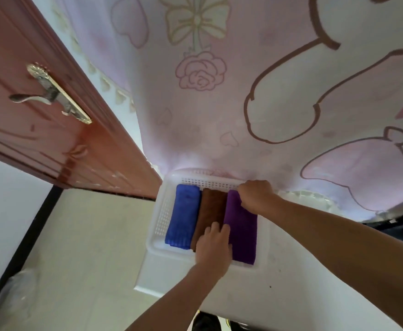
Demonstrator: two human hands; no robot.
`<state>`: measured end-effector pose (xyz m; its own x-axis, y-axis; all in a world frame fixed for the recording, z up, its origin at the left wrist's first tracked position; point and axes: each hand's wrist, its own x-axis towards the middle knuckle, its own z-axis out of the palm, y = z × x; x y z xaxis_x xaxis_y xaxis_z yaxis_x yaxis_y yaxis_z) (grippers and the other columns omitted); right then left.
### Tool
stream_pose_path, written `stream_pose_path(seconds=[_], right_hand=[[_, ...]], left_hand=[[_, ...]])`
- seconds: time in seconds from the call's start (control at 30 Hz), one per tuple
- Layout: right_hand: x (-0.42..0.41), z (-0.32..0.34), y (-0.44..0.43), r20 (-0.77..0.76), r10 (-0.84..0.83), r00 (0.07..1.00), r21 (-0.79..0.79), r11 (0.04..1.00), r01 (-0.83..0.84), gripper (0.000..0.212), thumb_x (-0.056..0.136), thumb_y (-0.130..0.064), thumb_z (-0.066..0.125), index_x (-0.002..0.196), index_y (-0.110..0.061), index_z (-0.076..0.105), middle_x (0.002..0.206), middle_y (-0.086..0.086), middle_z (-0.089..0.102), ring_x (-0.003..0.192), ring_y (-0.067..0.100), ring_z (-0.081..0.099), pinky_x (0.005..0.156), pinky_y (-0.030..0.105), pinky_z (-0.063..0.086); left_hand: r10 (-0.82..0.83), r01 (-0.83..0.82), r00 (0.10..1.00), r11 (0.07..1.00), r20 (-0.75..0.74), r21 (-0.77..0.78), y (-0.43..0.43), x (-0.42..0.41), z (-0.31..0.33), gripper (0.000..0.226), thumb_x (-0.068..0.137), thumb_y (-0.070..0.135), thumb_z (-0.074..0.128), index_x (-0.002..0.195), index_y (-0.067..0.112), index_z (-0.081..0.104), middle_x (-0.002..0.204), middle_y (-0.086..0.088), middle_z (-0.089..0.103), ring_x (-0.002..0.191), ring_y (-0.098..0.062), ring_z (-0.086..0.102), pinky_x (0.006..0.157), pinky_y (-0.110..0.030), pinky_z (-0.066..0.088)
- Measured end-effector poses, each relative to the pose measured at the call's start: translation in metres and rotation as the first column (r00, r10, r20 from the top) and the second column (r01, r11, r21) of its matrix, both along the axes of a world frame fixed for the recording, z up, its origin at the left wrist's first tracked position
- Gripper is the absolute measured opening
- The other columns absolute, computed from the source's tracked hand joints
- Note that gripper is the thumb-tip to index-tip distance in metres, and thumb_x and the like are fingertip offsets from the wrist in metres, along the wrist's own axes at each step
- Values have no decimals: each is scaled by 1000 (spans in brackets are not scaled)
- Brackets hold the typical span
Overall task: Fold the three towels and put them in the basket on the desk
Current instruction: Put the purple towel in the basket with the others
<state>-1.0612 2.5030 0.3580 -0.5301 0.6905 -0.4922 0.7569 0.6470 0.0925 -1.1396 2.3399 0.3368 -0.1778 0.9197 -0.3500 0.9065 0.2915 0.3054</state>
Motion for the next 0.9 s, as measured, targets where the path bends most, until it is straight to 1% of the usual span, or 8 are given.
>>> stream_pose_path(seconds=[0.13, 0.2, 0.3, 0.43, 0.53, 0.63, 0.77, 0.9], right_hand=[[12, -9, -14, -184, 244, 952, 270, 944, -190, 30, 86, -20, 60, 116, -15, 58, 116, 11, 56, 106, 29, 52, 72, 38, 48], [20, -19, -20, -205, 312, 928, 217, 939, -268, 32, 89, -15, 56, 121, -13, 58, 124, 15, 54, 112, 32, 50, 83, 41, 49], [31, -33, -25, -206, 196, 959, 44, 981, -191, 43, 96, -10, 44, 139, -13, 43, 140, 14, 41, 128, 30, 40, 100, 39, 41], [27, -33, -25, -235, 103, 966, -48, 992, -118, 49, 93, -8, 46, 141, -16, 40, 140, 10, 40, 126, 27, 41, 96, 38, 44], [36, -22, -34, -330, 72, 941, 6, 997, -74, 43, 96, -18, 44, 139, -18, 45, 139, 8, 44, 123, 25, 46, 98, 36, 43], [55, -10, -62, -424, 65, 903, 37, 998, -55, 38, 99, -34, 40, 134, -20, 50, 134, 2, 50, 117, 18, 50, 98, 31, 43], [62, -19, -121, -370, -8, 929, -147, 988, -50, 51, 94, -58, 32, 132, -28, 50, 129, -4, 51, 114, 15, 50, 94, 29, 44], [57, -37, -167, -393, -96, 915, -75, 995, 72, 71, 89, -70, 8, 111, -34, 66, 114, -8, 61, 104, 15, 58, 84, 31, 49]], left_hand=[[-332, 332, 943, 943, 3, 5, -17, -8, -12, 33, 100, 36, 33, 111, 19, 59, 112, -4, 52, 104, -22, 49, 88, -36, 42], [-379, 379, 925, 924, -2, -46, -24, -11, -16, 44, 99, 43, 24, 110, 21, 59, 112, -2, 53, 103, -20, 46, 92, -38, 41], [-424, 420, 905, 900, -14, -118, -30, -6, -18, 62, 91, 54, 11, 118, 23, 57, 117, 0, 53, 107, -20, 43, 95, -39, 38], [-424, 420, 906, 898, 0, -128, -31, -10, -12, 50, 97, 51, 23, 122, 23, 56, 118, 0, 54, 109, -19, 44, 97, -38, 37], [-345, 346, 938, 938, -10, 28, -36, -34, -10, 44, 96, 48, 28, 112, 23, 61, 111, 2, 56, 104, -17, 49, 94, -34, 39], [-289, 313, 945, 935, -153, 168, -42, -81, -14, 39, 91, 48, 38, 103, 23, 66, 105, 2, 61, 97, -20, 58, 86, -36, 48], [-430, 440, 850, 897, -304, -35, -60, -143, -18, 57, 93, 59, 32, 112, 21, 70, 123, -12, 65, 115, -32, 60, 102, -45, 32], [-587, 590, 743, 801, -321, -100, -71, -167, -20, 64, 99, 54, 19, 105, 20, 73, 107, -9, 72, 103, -28, 66, 105, -46, 27]])
